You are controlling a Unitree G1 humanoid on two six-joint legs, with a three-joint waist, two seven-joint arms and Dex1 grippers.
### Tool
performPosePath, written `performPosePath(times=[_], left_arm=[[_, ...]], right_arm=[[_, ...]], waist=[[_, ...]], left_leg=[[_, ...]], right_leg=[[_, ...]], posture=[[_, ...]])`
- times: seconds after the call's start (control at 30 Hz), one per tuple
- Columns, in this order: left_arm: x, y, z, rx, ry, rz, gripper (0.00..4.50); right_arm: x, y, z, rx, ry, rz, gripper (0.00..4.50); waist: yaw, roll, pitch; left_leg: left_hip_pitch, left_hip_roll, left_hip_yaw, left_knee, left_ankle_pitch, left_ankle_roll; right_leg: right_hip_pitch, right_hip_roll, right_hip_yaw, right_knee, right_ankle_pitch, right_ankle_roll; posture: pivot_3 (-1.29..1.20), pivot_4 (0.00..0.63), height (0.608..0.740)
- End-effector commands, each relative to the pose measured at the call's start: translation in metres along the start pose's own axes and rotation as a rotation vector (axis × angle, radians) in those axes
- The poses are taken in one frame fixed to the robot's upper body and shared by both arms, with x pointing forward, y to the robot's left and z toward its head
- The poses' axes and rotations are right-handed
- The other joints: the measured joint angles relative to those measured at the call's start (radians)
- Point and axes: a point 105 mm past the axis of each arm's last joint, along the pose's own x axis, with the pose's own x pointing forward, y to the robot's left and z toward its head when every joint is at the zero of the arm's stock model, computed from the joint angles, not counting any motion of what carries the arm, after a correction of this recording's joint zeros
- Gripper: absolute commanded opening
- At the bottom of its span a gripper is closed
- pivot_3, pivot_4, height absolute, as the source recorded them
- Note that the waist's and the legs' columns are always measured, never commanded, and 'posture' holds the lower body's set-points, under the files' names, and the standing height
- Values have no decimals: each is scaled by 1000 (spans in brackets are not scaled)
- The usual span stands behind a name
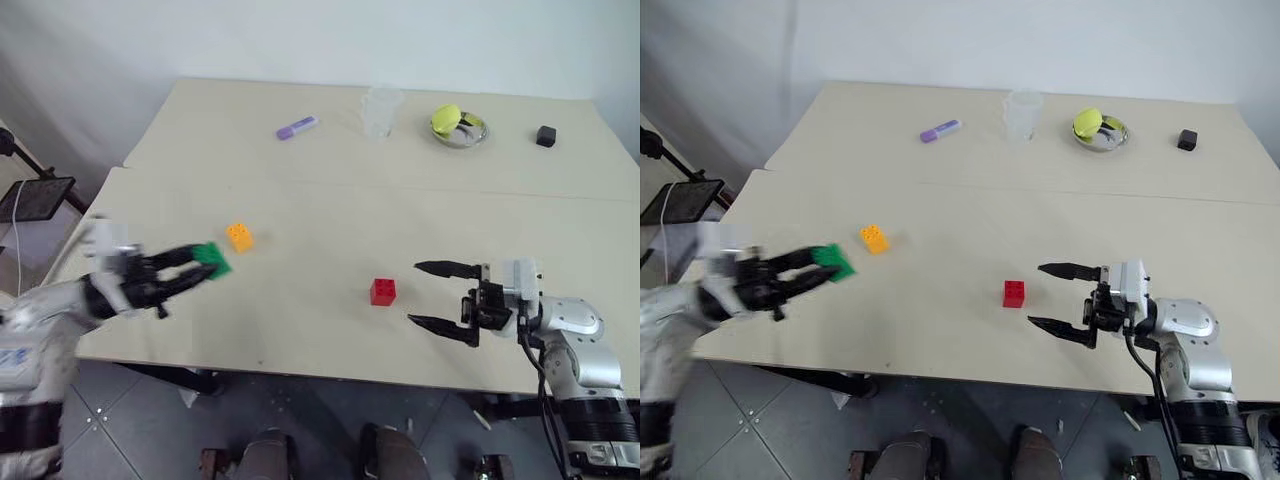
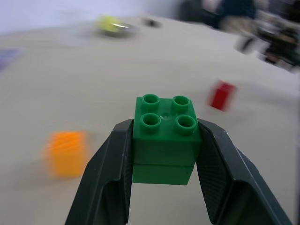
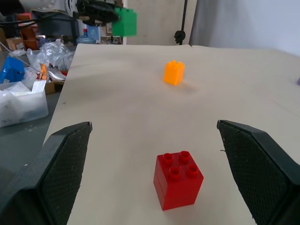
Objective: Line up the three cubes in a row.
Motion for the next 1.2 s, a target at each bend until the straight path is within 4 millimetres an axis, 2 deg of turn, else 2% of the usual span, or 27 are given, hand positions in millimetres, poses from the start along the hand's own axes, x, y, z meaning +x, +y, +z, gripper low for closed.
performPosePath(times=[0.03,0.1,0.17,0.23,0.47,0.5,0.53,0.67,0.73,0.8,0.9,0.97,1.13,1.2], left_arm=[[39,-5,-21,53,77,-182,1514],[60,2,-24,75,74,-209,1514],[90,3,-30,109,77,-263,1514],[105,3,-33,116,74,-303,1514],[104,3,-40,103,106,-366,1514],[105,7,-39,125,95,-324,1514],[106,11,-38,142,87,-292,2221],[99,11,-21,134,7,-268,3450],[83,8,-9,137,-42,-240,3962],[55,2,0,127,-73,-166,4482],[19,-9,5,86,-88,-24,4482],[-13,-8,4,33,-128,193,4482],[-82,-7,-30,-71,-125,644,4482],[-121,-13,-52,-94,-94,873,4482]], right_arm=[[-4,2,8,-41,4,7,4500],[-5,3,8,-37,9,7,4500],[-7,6,10,-35,12,-2,4500],[-12,11,10,-23,21,-16,4500],[-14,18,11,-12,28,-53,4500],[-12,18,11,-11,25,-53,4500],[-11,19,10,-11,24,-54,4500],[-6,19,9,-5,14,-41,4500],[-3,17,9,-7,6,-34,4500],[0,14,10,-9,-10,-24,4500],[6,11,13,-8,-43,-7,4500],[14,7,17,-20,-81,6,4500],[31,2,23,-38,-135,29,4500],[40,2,28,-50,-166,48,4500]], waist=[[-8,0,0],[-17,0,0],[-24,-1,0],[-25,-1,0],[-33,-2,1],[-32,-2,1],[-31,-2,1],[-28,-2,1],[-32,-2,1],[-43,-2,1],[-57,-2,1],[-59,-2,1],[-49,-2,1],[-41,-3,1]], left_leg=[[-1,0,1,0,0,0],[-1,0,1,-1,0,0],[0,1,1,-3,0,-1],[-1,1,1,-3,0,-1],[0,1,1,-3,0,0],[0,1,1,-2,0,0],[-1,1,1,-1,0,0],[-1,1,0,-1,0,0],[-1,1,0,-1,0,0],[-1,1,-1,-1,0,0],[1,3,-2,-3,0,0],[1,3,-2,-2,0,0],[2,2,-9,-1,-1,0],[1,2,-9,-1,-1,0]], right_leg=[[-1,0,0,0,0,0],[-2,1,0,0,0,1],[-2,2,0,0,0,1],[-2,2,-1,-1,1,1],[-2,1,0,-1,1,2],[-2,1,0,-1,1,2],[-2,1,0,-1,1,2],[-1,1,0,-1,1,2],[-2,1,0,-1,1,2],[-2,1,0,0,1,2],[-2,1,0,3,1,2],[-2,1,0,3,1,2],[-1,-1,1,3,1,2],[-1,-1,0,3,1,2]], posture=[[0,150,740],[0,150,740],[0,150,740],[0,150,740],[0,150,740],[0,150,740],[0,150,740],[0,150,740],[0,150,740],[0,150,740],[0,150,740],[0,150,740],[0,150,740],[0,150,740]])
